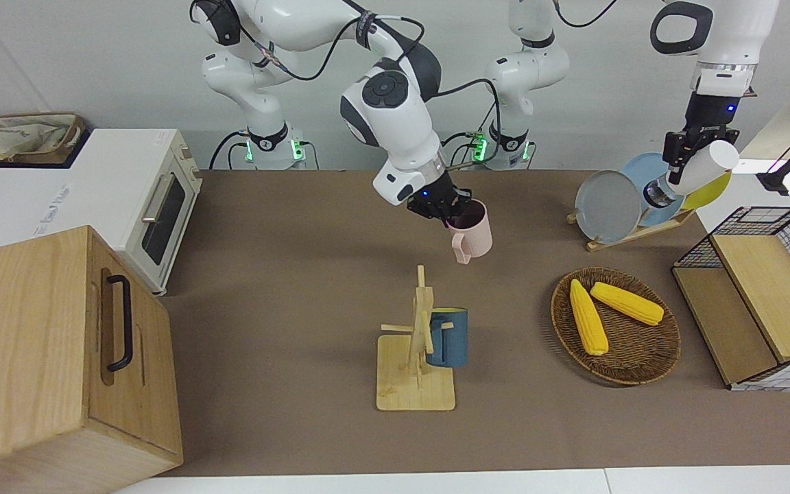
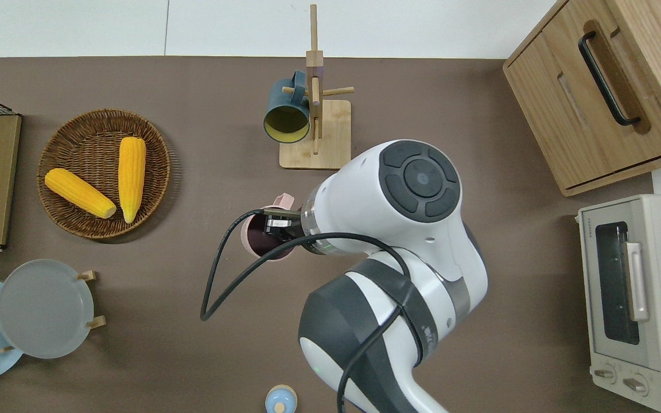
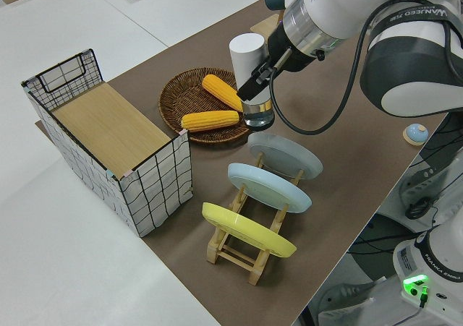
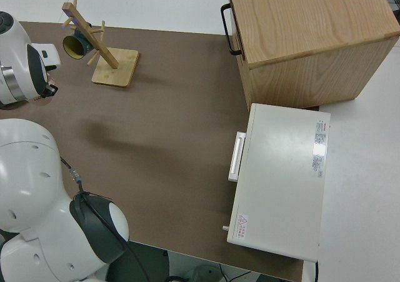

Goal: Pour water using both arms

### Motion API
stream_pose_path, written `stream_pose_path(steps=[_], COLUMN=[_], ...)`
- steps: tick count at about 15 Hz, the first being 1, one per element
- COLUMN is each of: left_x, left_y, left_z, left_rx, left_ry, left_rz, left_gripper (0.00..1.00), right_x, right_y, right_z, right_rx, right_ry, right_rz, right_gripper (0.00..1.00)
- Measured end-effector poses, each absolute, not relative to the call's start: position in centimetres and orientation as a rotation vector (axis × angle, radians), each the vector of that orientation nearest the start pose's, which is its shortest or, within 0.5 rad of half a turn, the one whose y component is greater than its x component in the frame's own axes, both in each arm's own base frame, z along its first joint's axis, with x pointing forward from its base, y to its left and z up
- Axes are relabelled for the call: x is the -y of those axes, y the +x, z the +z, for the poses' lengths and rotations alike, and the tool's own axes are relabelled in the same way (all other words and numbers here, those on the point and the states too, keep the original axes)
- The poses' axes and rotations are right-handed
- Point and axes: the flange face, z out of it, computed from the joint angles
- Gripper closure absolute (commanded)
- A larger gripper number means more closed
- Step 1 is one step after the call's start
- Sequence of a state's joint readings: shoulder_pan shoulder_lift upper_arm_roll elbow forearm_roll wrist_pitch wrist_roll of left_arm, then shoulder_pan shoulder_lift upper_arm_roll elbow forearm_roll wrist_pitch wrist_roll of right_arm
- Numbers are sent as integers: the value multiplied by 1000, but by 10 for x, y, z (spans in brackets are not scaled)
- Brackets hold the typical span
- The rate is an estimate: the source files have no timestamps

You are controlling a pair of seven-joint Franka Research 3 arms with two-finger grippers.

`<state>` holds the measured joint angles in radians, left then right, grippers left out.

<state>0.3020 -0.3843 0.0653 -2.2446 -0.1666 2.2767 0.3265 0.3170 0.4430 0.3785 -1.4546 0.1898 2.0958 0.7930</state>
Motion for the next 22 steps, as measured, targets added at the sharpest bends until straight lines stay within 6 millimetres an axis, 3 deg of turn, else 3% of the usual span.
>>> stream_pose_path(steps=[2, 7, 14, 22], left_x=[-164, -135, -96, -17], left_y=[441, 444, 453, 462], left_z=[556, 543, 538, 532], left_rx=[172, 88, 27, 20], left_ry=[-3090, -3125, -3159, -3155], left_rz=[-684, -649, -636, -565], left_gripper=[999, 999, 999, 1000], right_x=[-437, -451, -473, -493], right_y=[573, 602, 619, 615], right_z=[451, 436, 401, 374], right_rx=[-337, -387, -425, -433], right_ry=[-2718, -2703, -2728, -2757], right_rz=[76, 46, 16, 24], right_gripper=[1000, 1000, 1000, 1000])
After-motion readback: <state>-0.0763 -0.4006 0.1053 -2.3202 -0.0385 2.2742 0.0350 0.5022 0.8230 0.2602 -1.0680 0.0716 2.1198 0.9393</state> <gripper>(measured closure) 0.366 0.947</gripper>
